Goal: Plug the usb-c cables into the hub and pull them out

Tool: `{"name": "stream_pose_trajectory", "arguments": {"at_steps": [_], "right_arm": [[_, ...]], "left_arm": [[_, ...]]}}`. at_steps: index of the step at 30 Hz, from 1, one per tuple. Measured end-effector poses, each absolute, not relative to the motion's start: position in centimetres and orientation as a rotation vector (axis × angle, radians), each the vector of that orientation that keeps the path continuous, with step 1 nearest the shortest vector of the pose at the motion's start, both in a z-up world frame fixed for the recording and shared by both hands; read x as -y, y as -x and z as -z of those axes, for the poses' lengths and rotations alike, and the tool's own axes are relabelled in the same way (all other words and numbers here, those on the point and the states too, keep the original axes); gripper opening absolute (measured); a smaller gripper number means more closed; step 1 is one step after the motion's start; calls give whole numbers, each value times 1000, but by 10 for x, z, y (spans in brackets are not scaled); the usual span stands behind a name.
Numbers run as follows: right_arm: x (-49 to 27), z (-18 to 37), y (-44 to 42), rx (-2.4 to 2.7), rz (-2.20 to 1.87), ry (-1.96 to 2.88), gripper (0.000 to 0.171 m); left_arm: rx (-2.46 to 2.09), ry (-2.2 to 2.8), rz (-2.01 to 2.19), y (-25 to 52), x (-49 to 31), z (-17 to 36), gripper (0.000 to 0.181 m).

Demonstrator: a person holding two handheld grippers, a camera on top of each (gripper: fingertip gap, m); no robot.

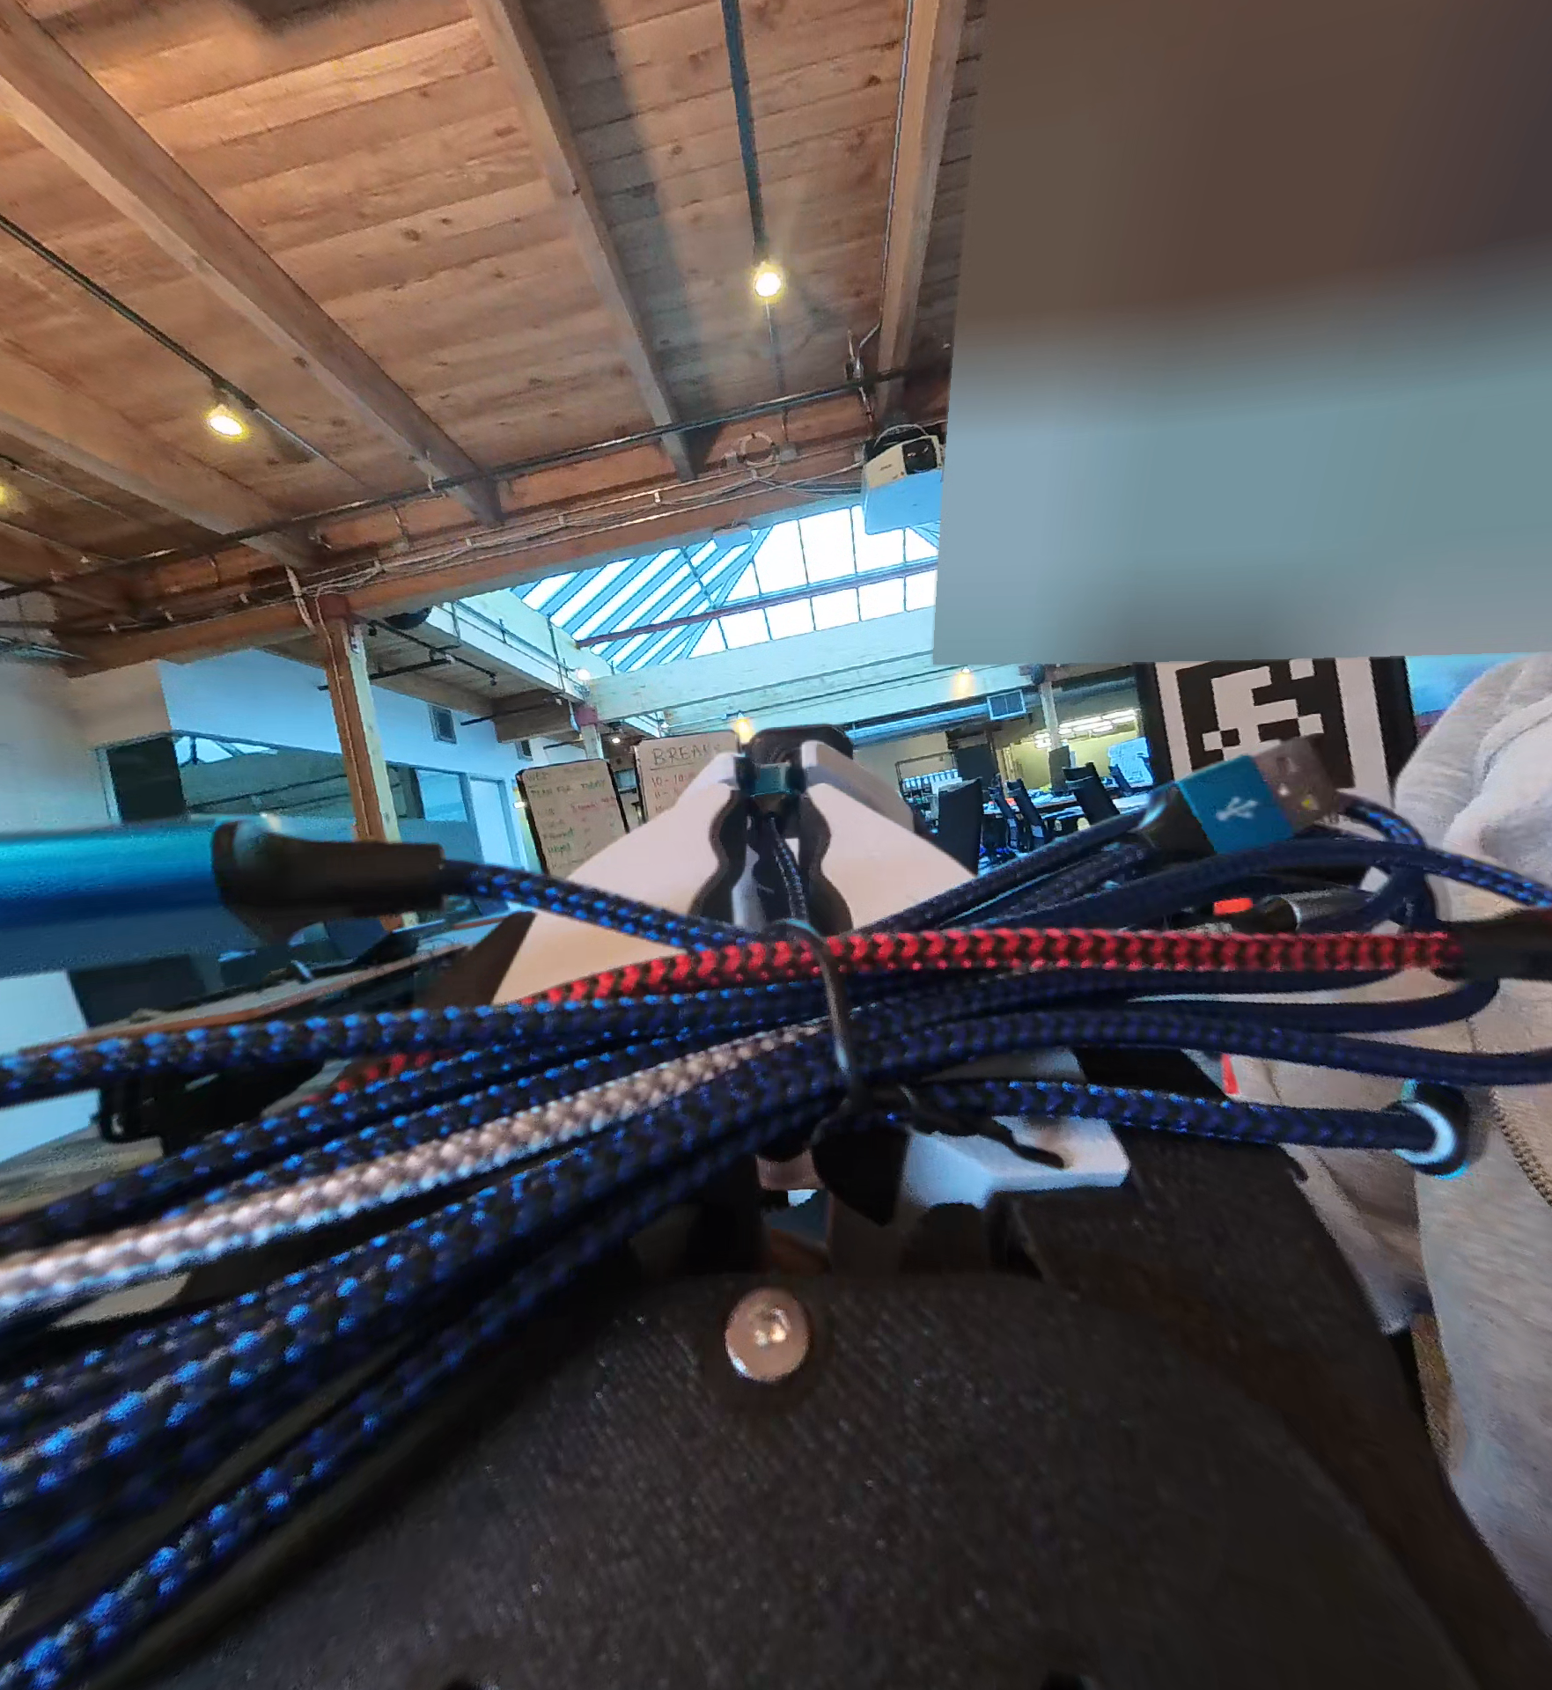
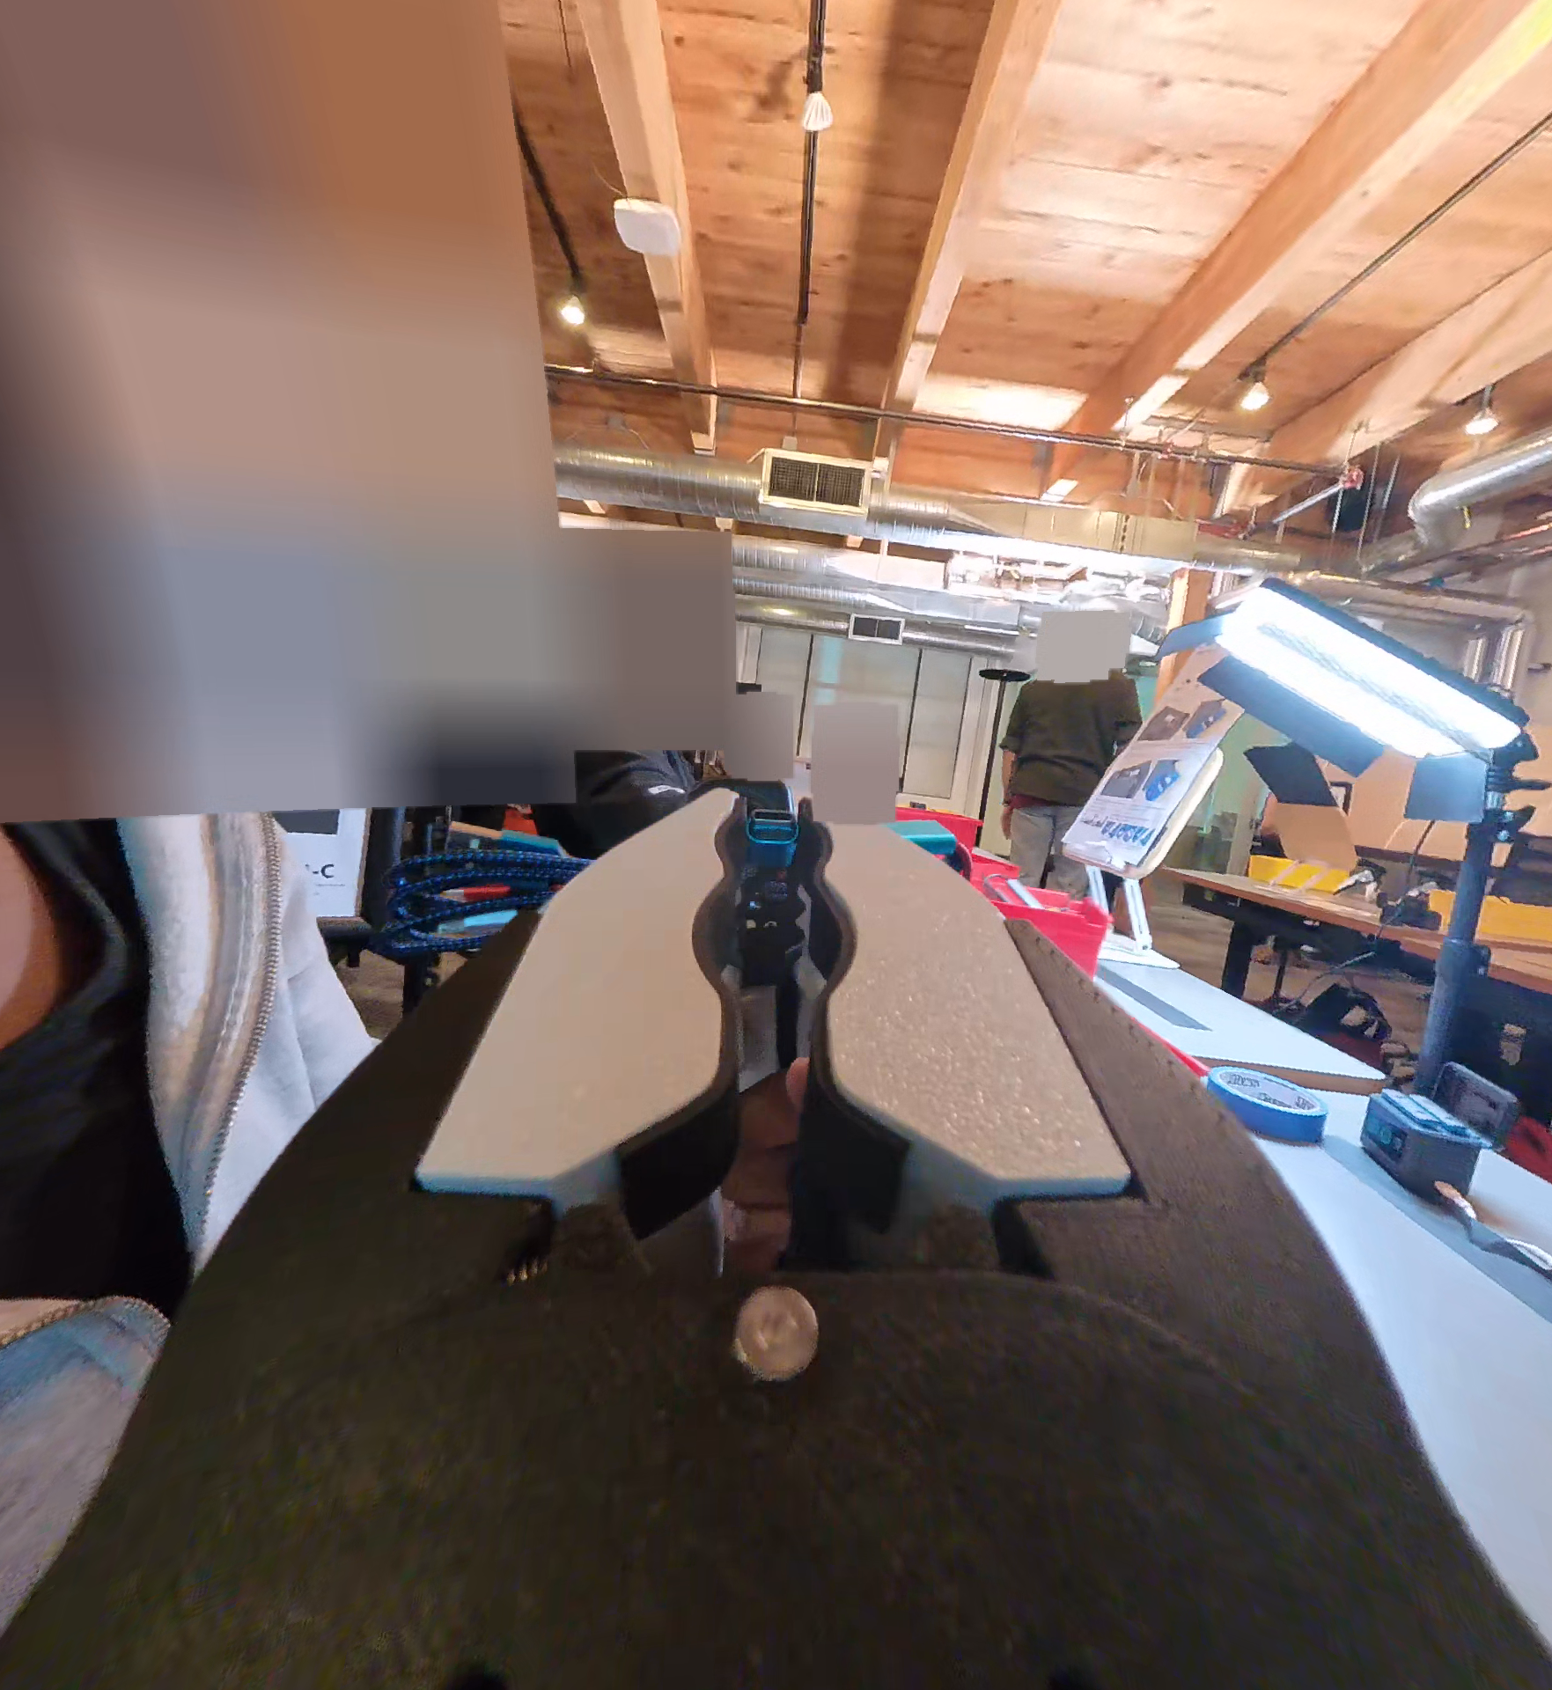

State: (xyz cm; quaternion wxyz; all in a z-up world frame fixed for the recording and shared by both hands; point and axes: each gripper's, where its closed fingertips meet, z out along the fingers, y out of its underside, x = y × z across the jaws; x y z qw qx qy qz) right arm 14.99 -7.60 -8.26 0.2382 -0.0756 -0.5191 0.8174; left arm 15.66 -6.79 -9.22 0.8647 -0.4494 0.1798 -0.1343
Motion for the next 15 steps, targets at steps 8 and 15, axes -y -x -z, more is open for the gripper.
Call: {"name": "stream_pose_trajectory", "arguments": {"at_steps": [8, 15], "right_arm": [[59, 109, -142, 1627, -1891, 280, 22], [57, 128, -145, 1812, -1660, 310, 23]], "left_arm": [[-500, 1192, 63, -147, 58, 119, 11], [-565, 1247, 52, -148, 63, 126, 11]]}}
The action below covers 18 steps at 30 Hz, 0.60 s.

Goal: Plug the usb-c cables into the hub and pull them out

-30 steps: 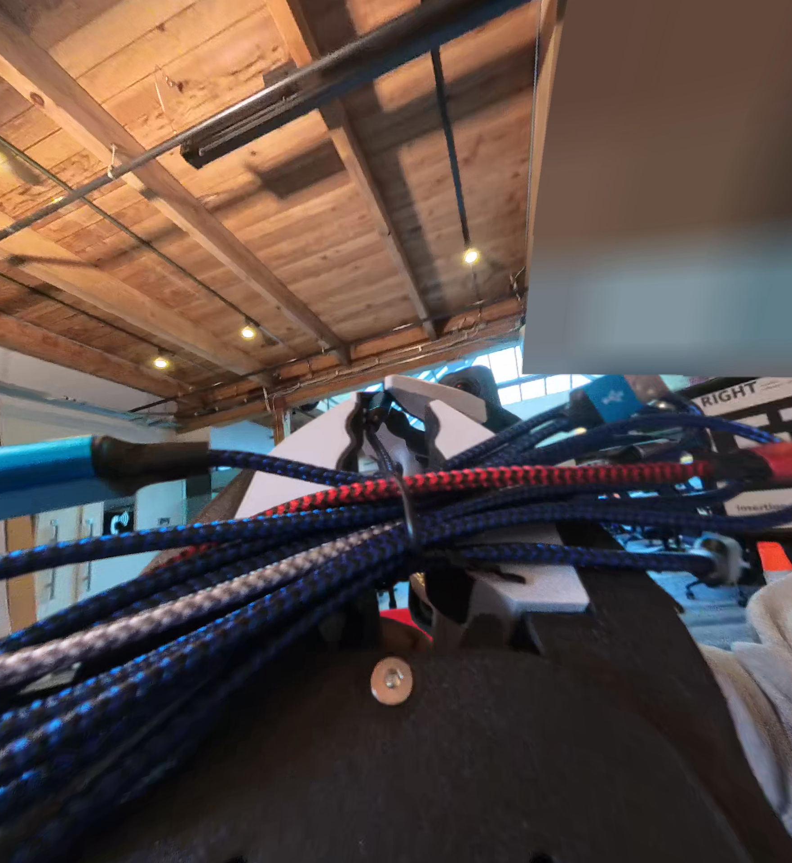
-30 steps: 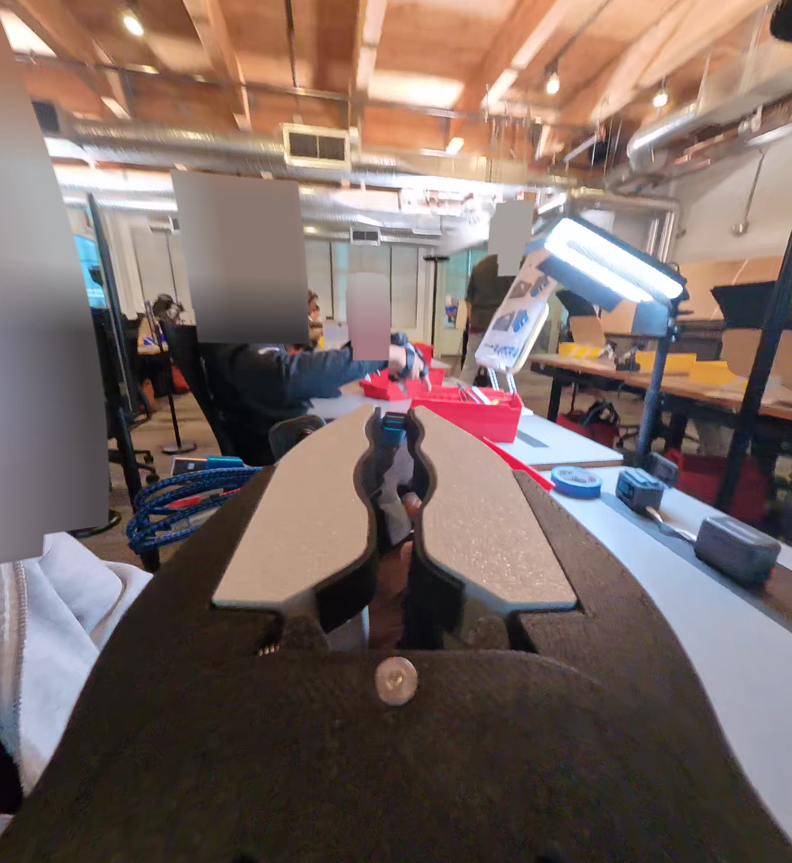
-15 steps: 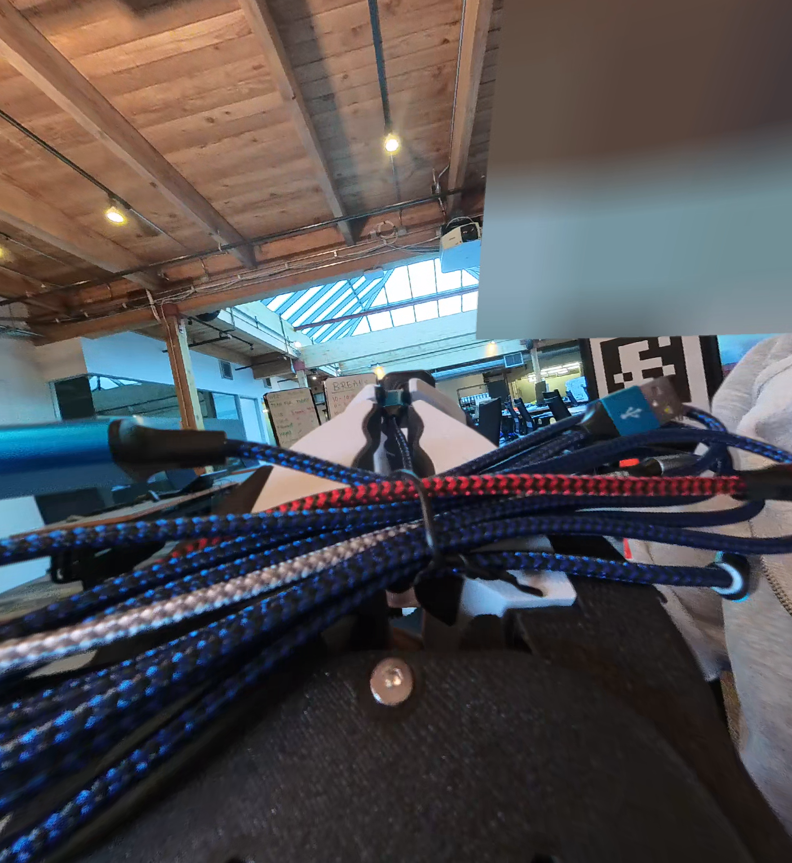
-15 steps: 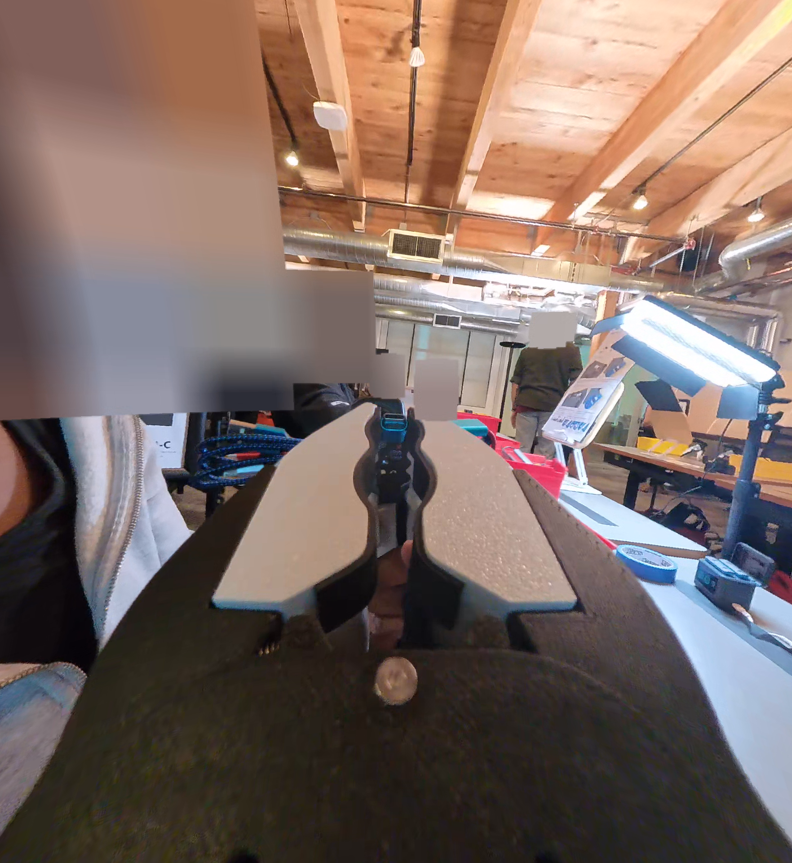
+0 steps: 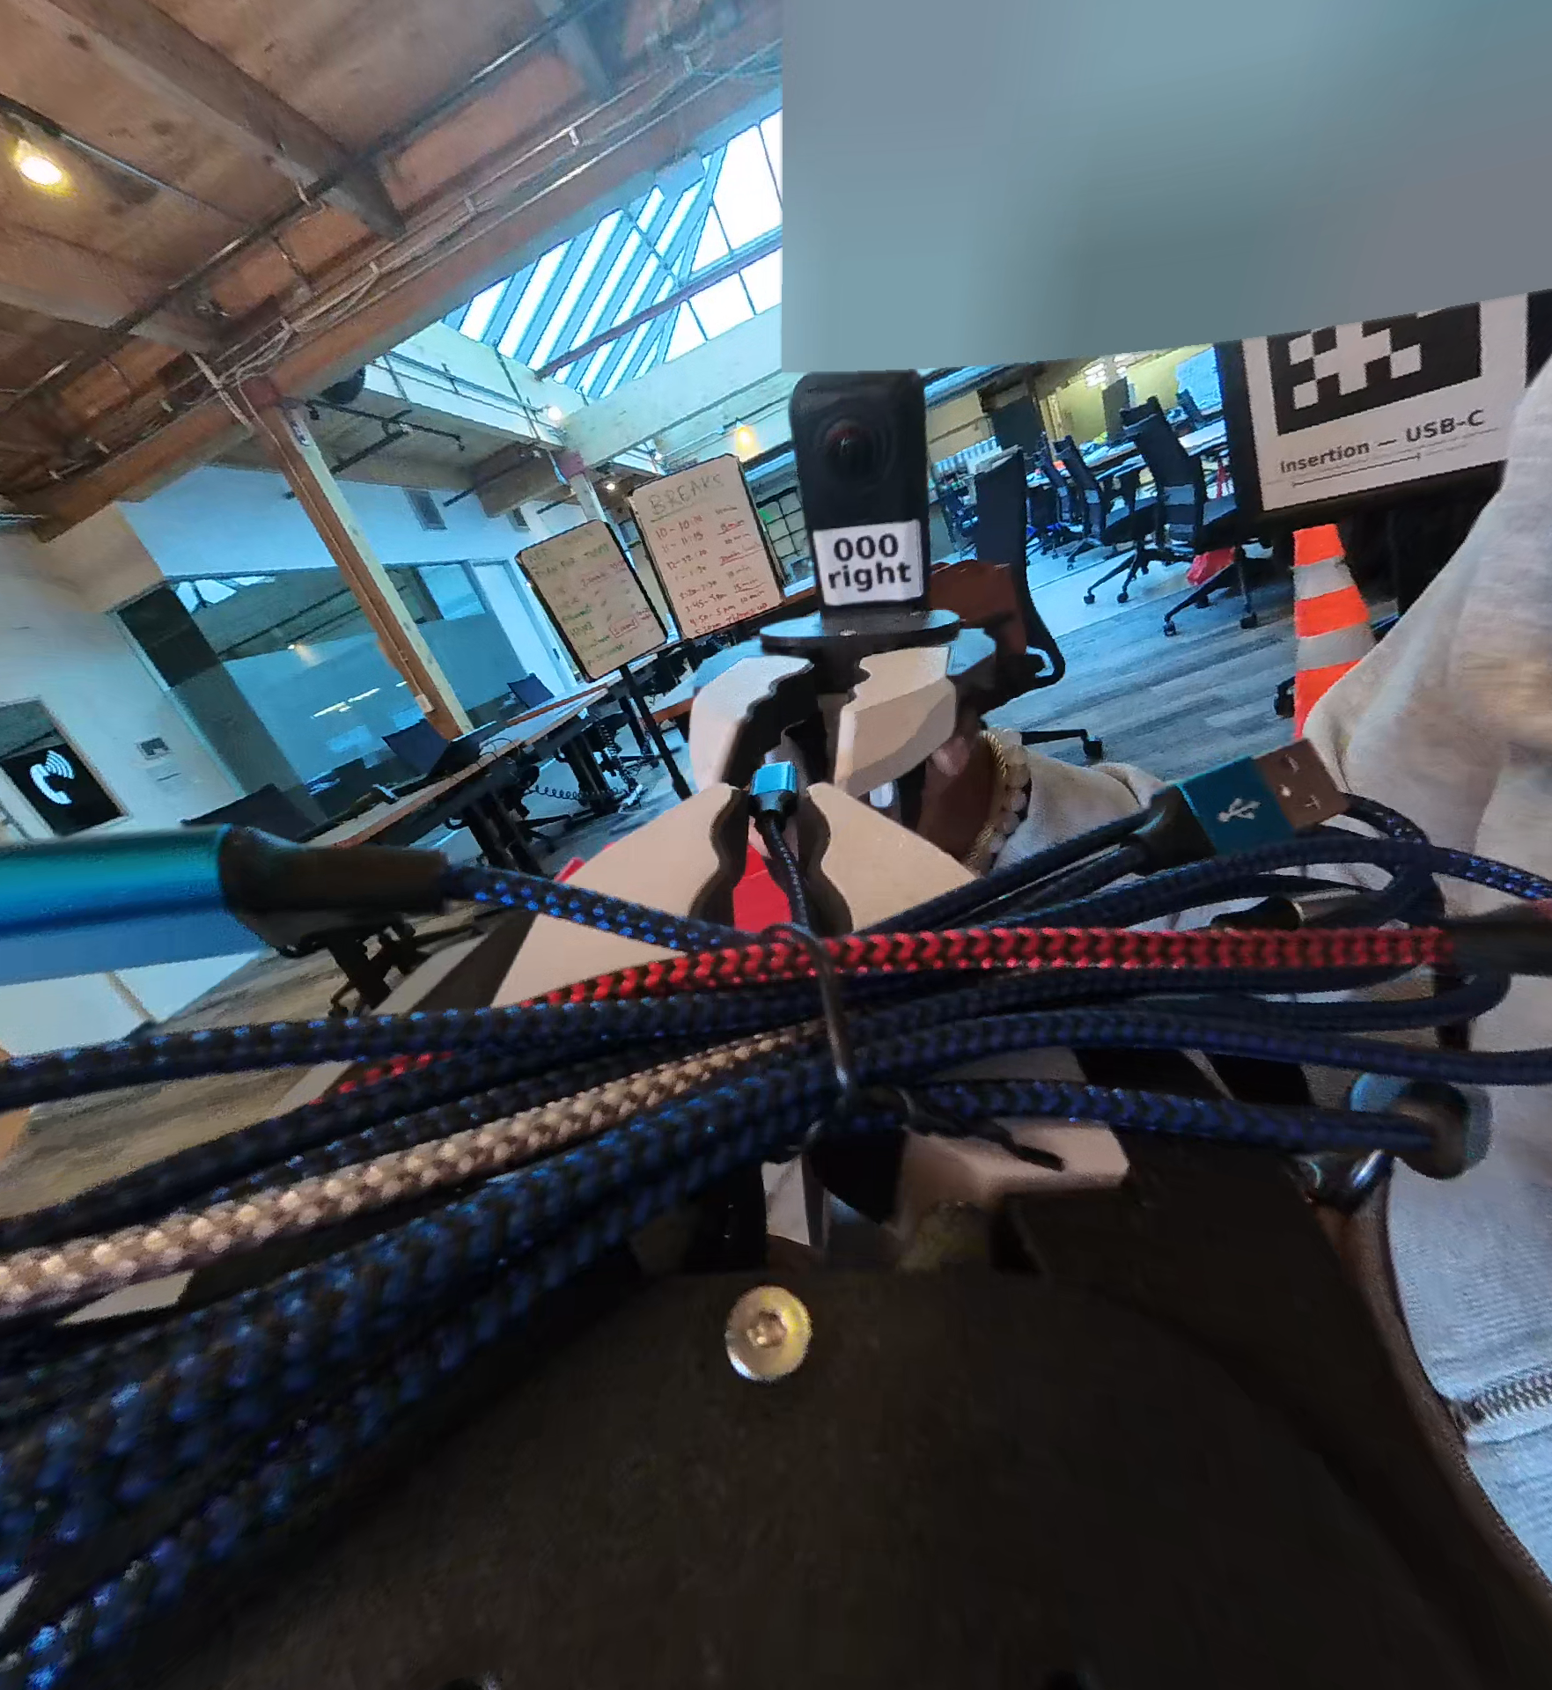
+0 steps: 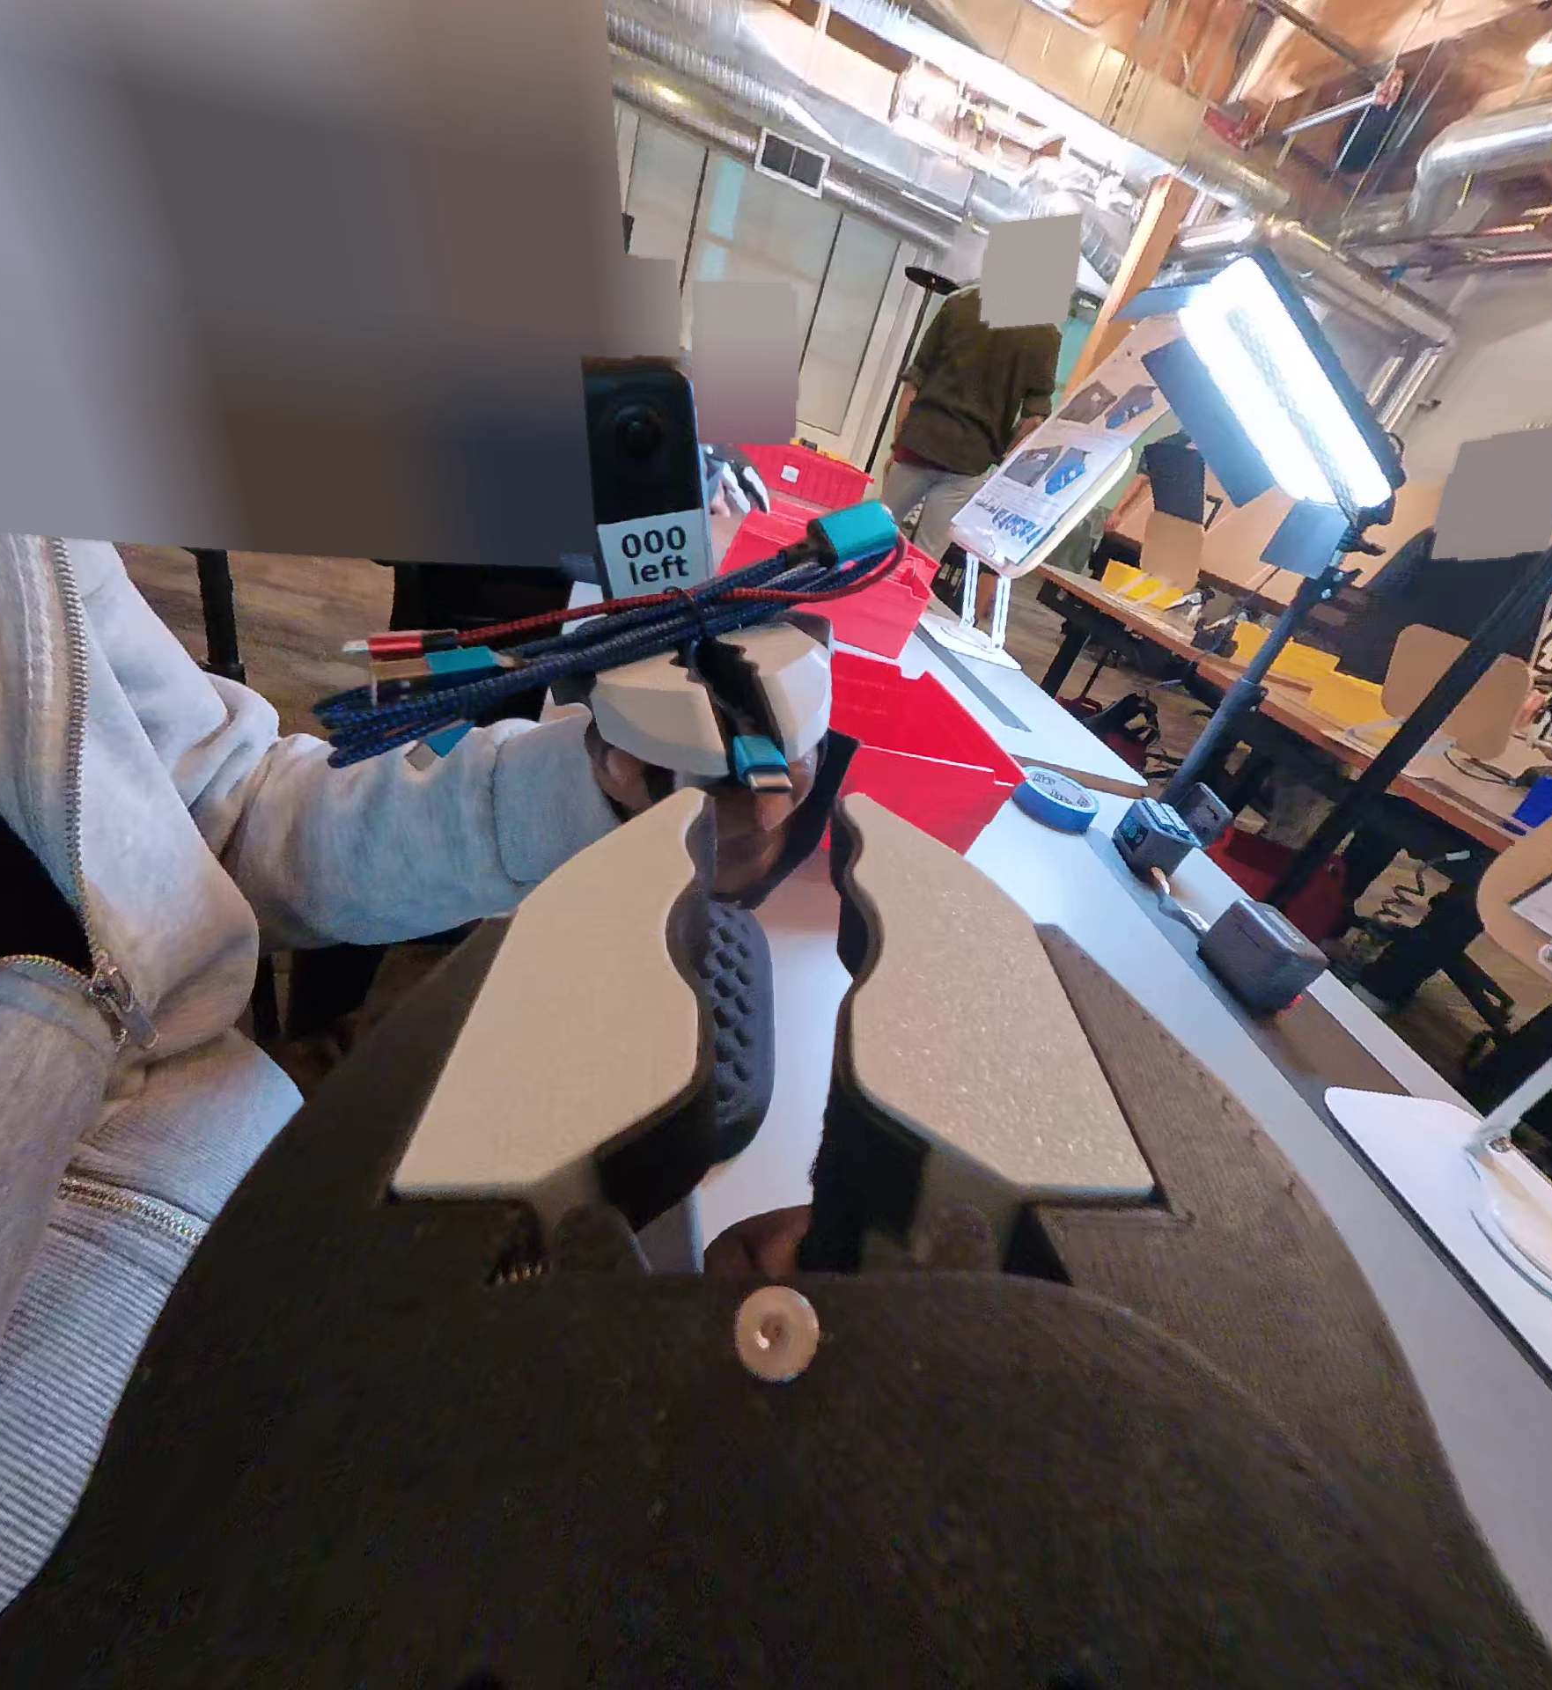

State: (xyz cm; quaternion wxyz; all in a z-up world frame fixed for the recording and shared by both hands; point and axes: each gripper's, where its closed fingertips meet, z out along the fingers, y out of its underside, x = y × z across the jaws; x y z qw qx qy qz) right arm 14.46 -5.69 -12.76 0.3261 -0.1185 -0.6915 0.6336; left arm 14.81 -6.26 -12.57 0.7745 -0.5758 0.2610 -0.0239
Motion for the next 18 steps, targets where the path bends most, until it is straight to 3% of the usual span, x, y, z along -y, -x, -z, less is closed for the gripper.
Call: {"name": "stream_pose_trajectory", "arguments": {"at_steps": [7, 18], "right_arm": [[66, 132, -149, 1844, -1689, 262, 10], [68, 132, -152, 1834, -1703, 211, 9]], "left_arm": [[-602, 1267, 95, -156, 60, 133, 11], [-599, 1262, 140, -159, 62, 132, 11]]}}
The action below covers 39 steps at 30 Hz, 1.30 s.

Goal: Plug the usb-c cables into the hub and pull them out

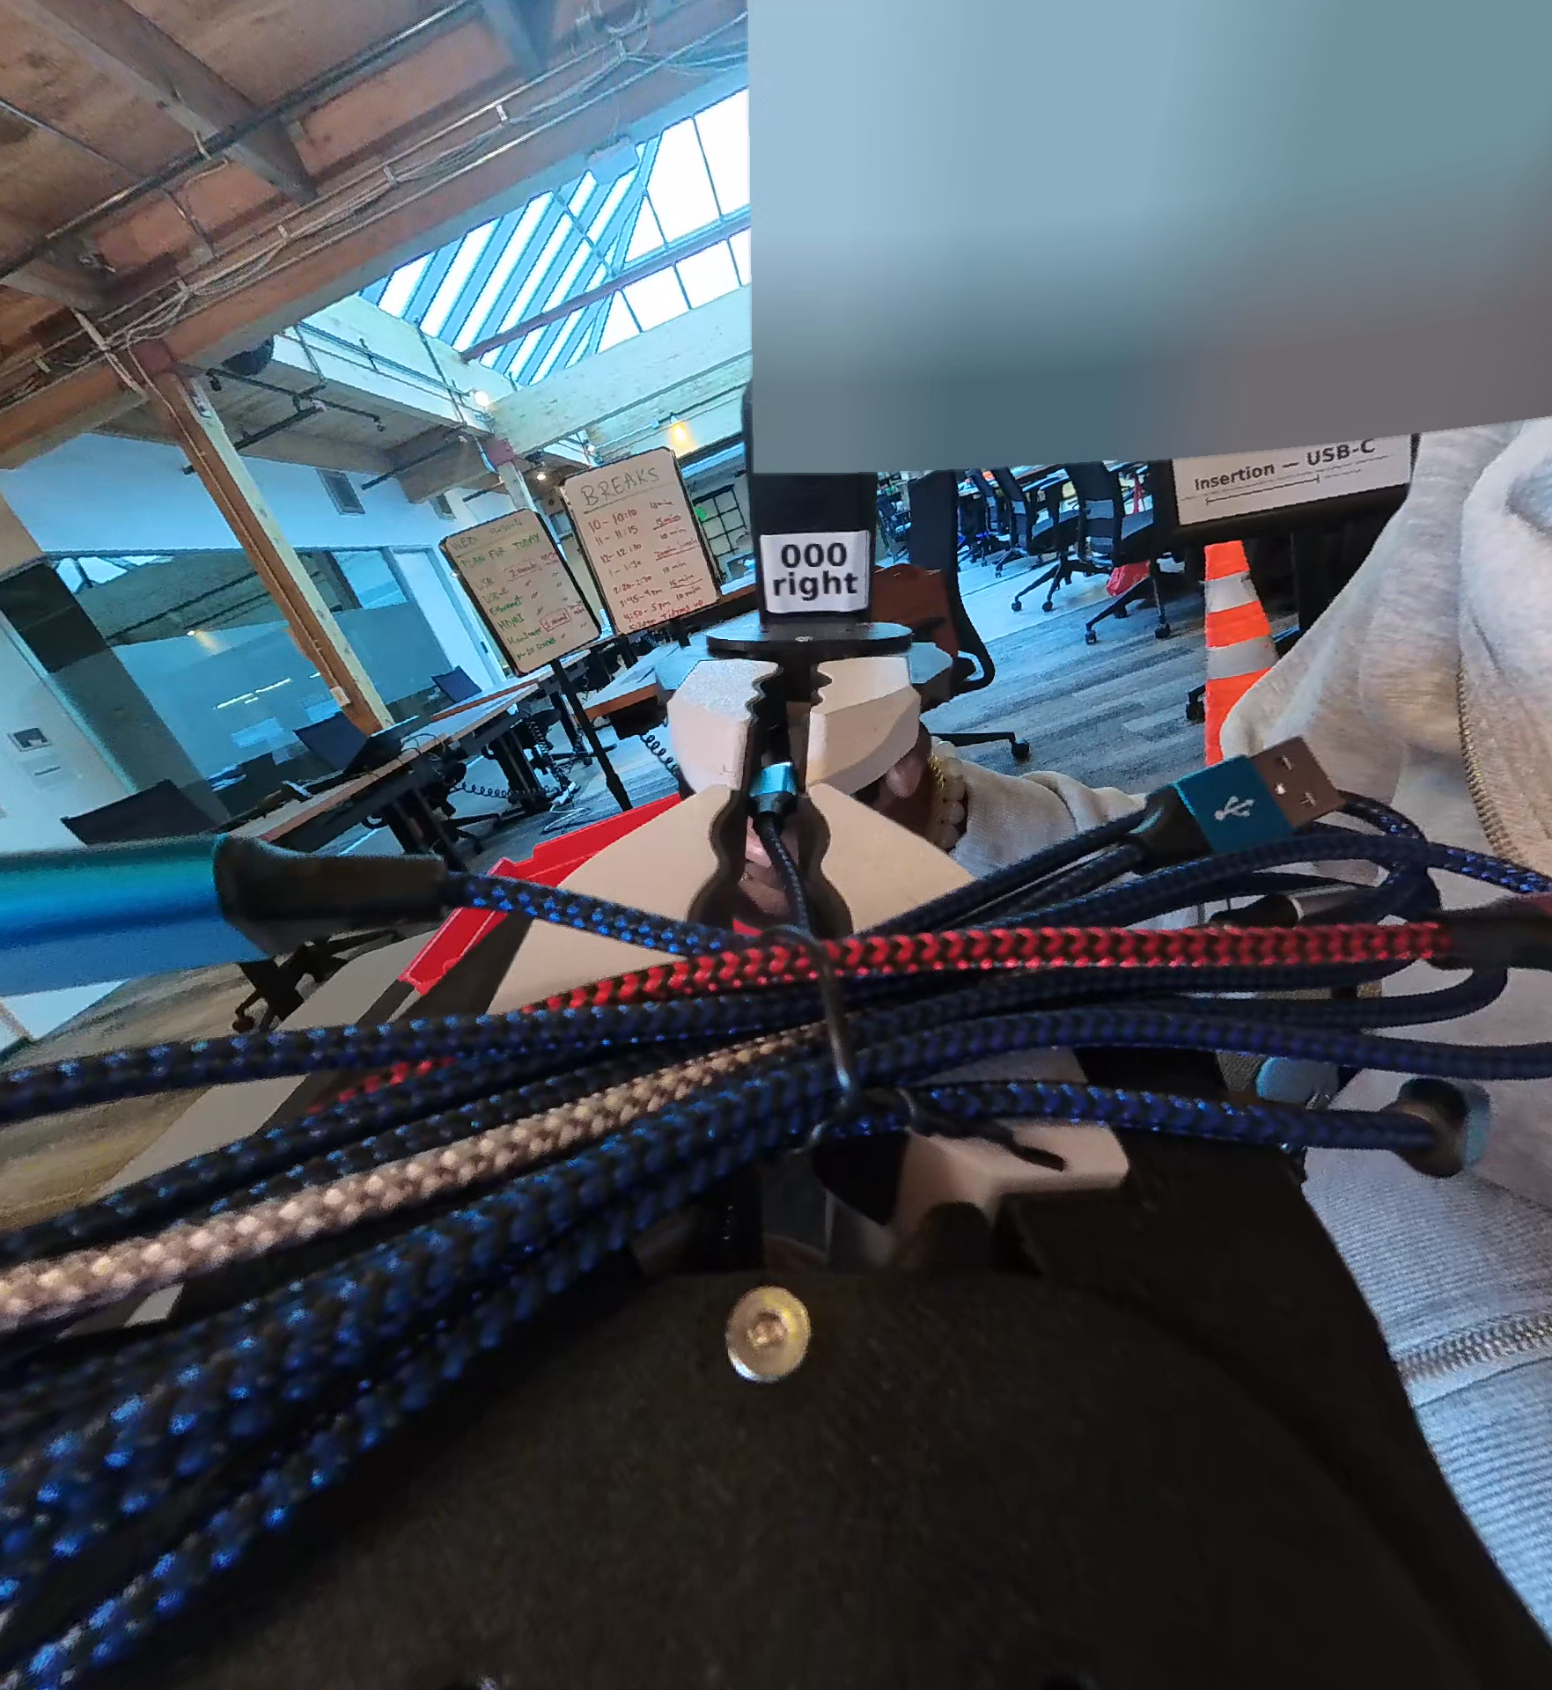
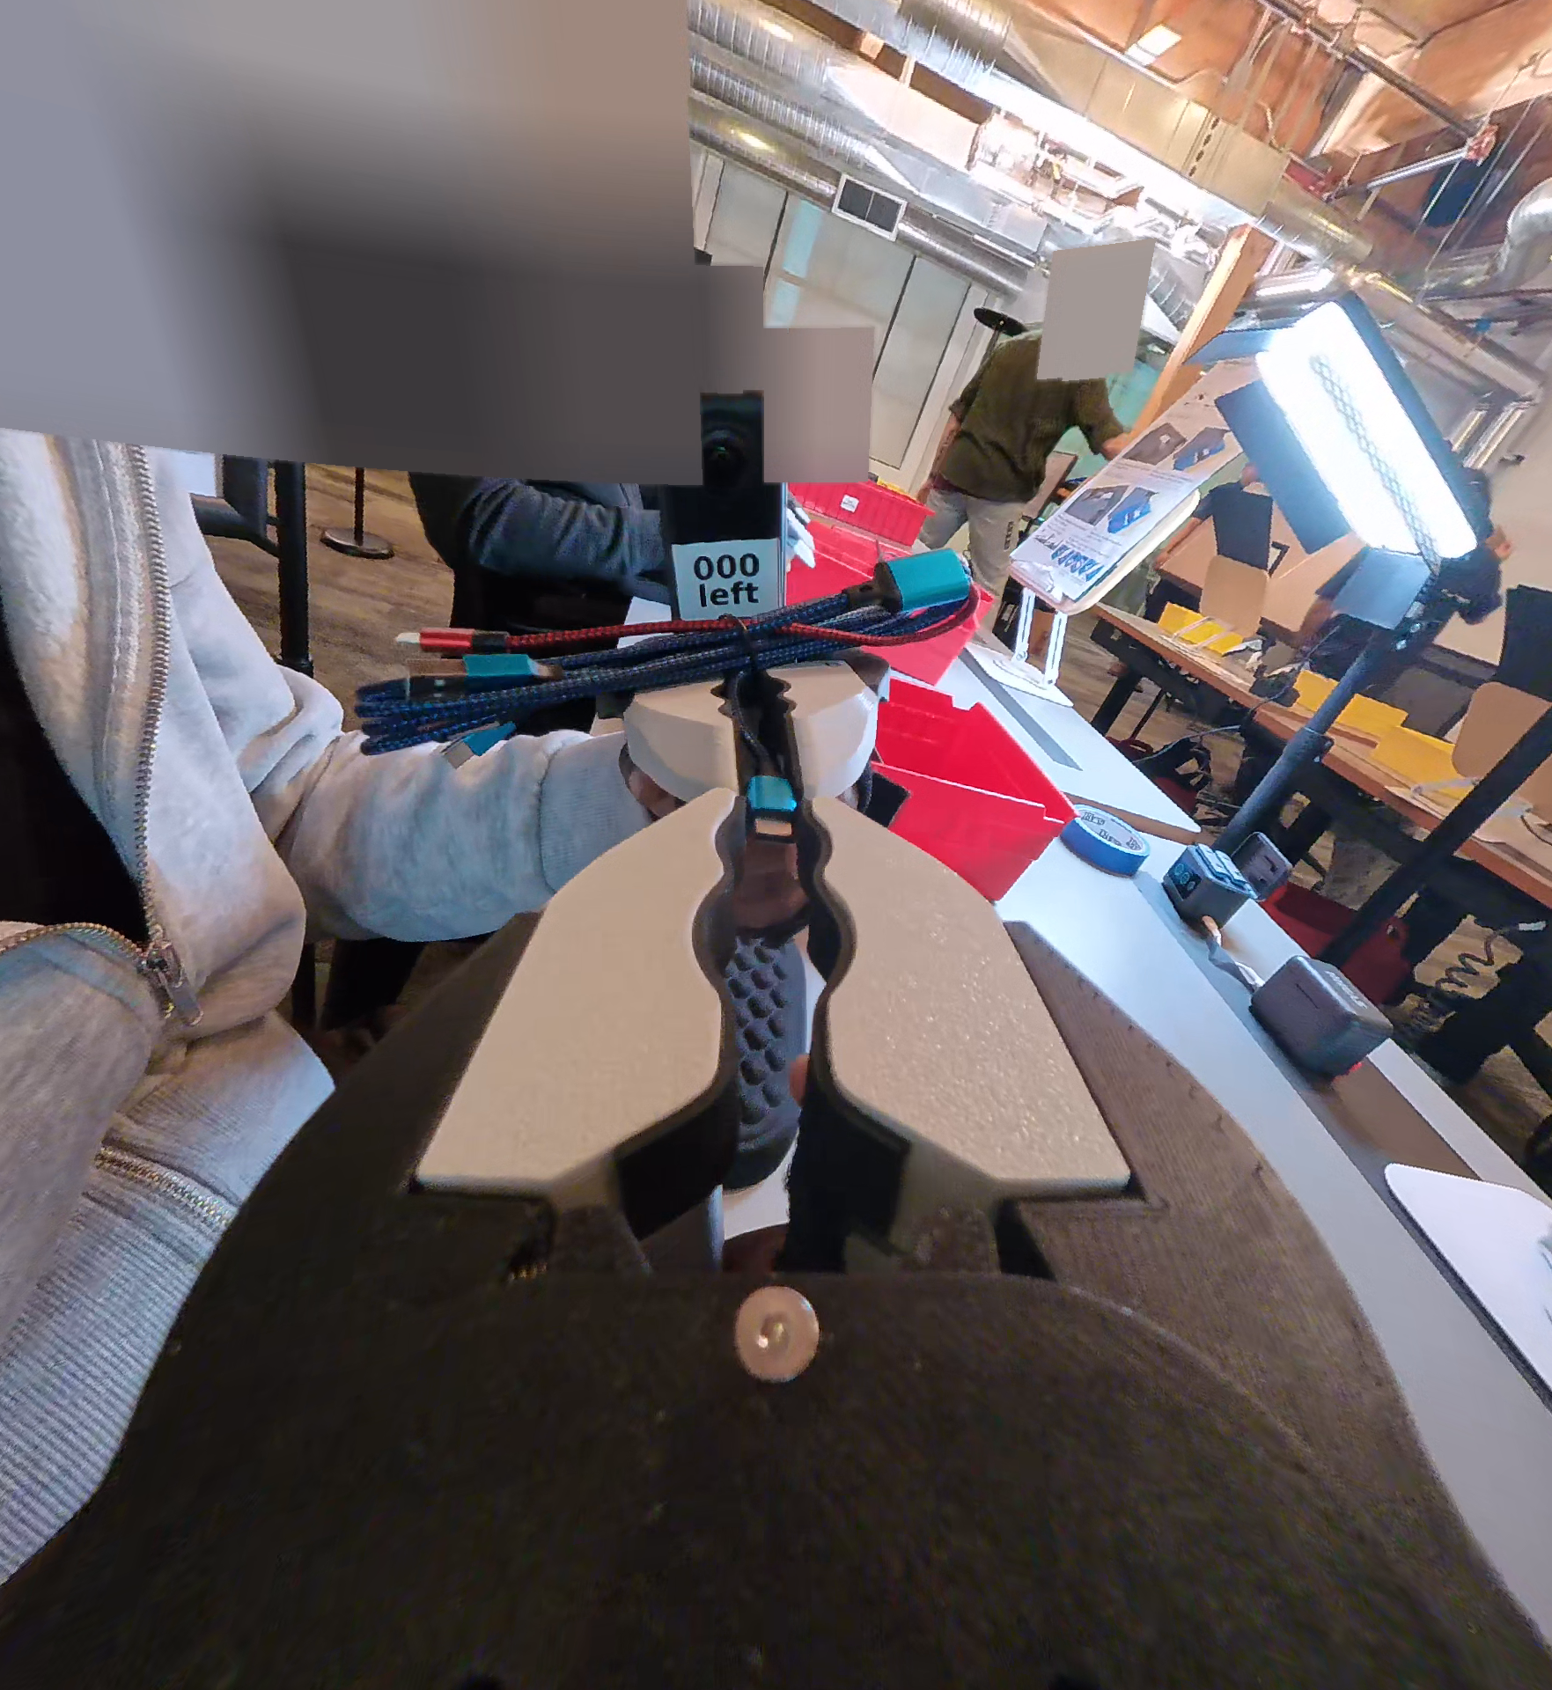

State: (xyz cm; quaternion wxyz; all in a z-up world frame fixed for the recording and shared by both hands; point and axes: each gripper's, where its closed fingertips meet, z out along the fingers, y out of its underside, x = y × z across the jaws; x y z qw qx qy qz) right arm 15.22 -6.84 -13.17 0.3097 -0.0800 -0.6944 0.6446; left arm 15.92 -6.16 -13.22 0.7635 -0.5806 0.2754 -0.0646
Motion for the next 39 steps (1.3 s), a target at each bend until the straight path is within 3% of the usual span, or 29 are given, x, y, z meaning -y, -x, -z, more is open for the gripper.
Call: {"name": "stream_pose_trajectory", "arguments": {"at_steps": [7, 11, 16, 18, 21, 22, 29, 39], "right_arm": [[64, 135, -146, 1830, -1637, 234, 10], [55, 120, -146, 1656, -1350, 109, 52], [104, 154, -159, 1704, -862, -229, 74], [120, 156, -152, 1616, -716, -298, 67], [131, 140, -143, 1491, -659, -300, 17], [131, 132, -140, 1493, -675, -268, 8], [85, 100, -69, 1669, -570, 180, 13], [57, 150, -18, 2317, -831, 740, 12]], "left_arm": [[-559, 1292, 151, -152, 57, 136, 11], [-466, 1407, 104, -132, 44, 150, 11], [-305, 1448, 173, -114, 33, 155, 11], [-277, 1471, 176, -111, 31, 159, 11], [-293, 1491, 181, -116, 28, 164, 11], [-303, 1502, 178, -117, 27, 167, 11], [-378, 1528, 150, -125, 22, 179, 11], [-373, 1466, 287, -129, 22, 183, 11]]}}
